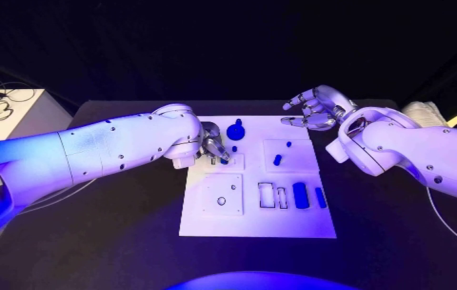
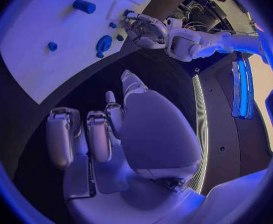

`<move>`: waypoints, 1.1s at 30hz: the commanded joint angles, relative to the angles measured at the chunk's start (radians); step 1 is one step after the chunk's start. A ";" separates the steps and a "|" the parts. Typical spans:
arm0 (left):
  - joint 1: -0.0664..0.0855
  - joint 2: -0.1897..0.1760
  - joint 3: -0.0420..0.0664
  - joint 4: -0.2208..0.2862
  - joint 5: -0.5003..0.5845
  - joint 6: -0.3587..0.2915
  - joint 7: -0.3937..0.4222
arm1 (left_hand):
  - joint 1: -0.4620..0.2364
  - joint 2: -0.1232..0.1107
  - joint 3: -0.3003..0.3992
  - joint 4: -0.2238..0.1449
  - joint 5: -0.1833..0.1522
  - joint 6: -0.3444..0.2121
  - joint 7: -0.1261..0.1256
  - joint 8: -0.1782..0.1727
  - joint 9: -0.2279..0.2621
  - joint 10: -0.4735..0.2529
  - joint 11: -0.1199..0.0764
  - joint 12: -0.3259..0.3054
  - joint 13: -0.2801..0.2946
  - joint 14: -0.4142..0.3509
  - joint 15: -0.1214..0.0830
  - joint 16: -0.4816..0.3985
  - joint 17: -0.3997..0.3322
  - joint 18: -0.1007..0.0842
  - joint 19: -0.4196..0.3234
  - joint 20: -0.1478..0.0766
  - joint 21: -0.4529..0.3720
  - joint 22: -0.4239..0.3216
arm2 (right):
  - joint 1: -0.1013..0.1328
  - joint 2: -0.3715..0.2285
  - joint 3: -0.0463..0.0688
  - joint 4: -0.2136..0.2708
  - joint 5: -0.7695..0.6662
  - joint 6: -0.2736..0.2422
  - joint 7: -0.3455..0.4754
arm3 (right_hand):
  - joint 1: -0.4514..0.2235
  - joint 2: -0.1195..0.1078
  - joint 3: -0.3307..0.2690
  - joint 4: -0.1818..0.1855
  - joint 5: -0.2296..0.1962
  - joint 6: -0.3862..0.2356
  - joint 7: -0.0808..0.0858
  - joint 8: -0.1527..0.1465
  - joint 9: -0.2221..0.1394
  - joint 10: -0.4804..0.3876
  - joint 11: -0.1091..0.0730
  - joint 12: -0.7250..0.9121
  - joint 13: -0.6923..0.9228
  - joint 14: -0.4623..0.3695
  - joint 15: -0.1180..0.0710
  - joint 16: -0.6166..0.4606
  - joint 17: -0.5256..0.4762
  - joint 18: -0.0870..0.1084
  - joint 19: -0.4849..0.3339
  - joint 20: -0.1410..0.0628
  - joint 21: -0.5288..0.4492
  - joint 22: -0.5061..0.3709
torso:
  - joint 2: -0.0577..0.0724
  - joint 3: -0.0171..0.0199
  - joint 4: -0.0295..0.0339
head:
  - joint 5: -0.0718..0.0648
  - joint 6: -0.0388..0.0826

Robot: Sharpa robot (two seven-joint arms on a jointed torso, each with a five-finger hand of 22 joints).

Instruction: Assemble the parts on the task board

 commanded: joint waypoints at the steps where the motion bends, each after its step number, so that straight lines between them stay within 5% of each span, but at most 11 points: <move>1: -0.006 0.007 -0.007 -0.004 0.011 0.025 -0.001 | -0.003 0.017 0.129 -0.135 -0.007 0.036 -0.030 0.001 0.019 0.005 -0.001 0.006 0.002 0.085 -0.007 0.003 0.183 -0.008 0.009 -0.001 0.003 0.001 | -0.001 0.001 0.000 0.001 -0.010 0.007 0.009 | -0.010 0.000 0.005 0.001 0.003 0.005 -0.001 0.003 -0.001 -0.008 0.001 -0.004 0.045 0.089 -0.003 -0.006 0.208 0.009 0.045 -0.002 -0.003 0.178 | 0.001 -0.0001 -0.0009 | -0.001 -0.001; 22: -0.006 0.037 -0.011 -0.043 0.029 0.085 -0.015 | -0.014 0.039 0.109 -0.121 -0.020 0.040 -0.032 -0.003 0.020 0.007 -0.002 0.004 0.001 0.085 -0.008 0.005 0.186 -0.008 0.010 -0.002 0.002 0.002 | -0.001 0.002 0.000 0.001 -0.010 0.010 0.008 | -0.010 0.000 0.006 0.002 0.002 0.005 -0.001 0.004 -0.001 -0.009 0.001 -0.004 0.044 0.089 -0.003 -0.006 0.207 0.009 0.044 -0.002 -0.004 0.177 | 0.000 -0.0003 -0.0012 | -0.005 -0.007; 33: -0.006 0.051 -0.028 -0.065 0.032 0.080 -0.017 | -0.039 0.060 0.029 -0.088 -0.037 0.044 -0.035 -0.014 0.021 0.004 -0.004 0.001 0.002 0.085 -0.009 0.003 0.184 -0.008 0.008 -0.003 -0.002 -0.001 | -0.001 0.001 0.000 0.004 -0.010 0.011 0.009 | -0.011 0.000 0.007 0.002 0.001 0.005 -0.001 0.004 -0.002 -0.009 0.001 -0.004 0.044 0.089 -0.003 -0.006 0.207 0.009 0.044 -0.002 -0.004 0.177 | 0.001 -0.0005 -0.0005 | -0.011 -0.010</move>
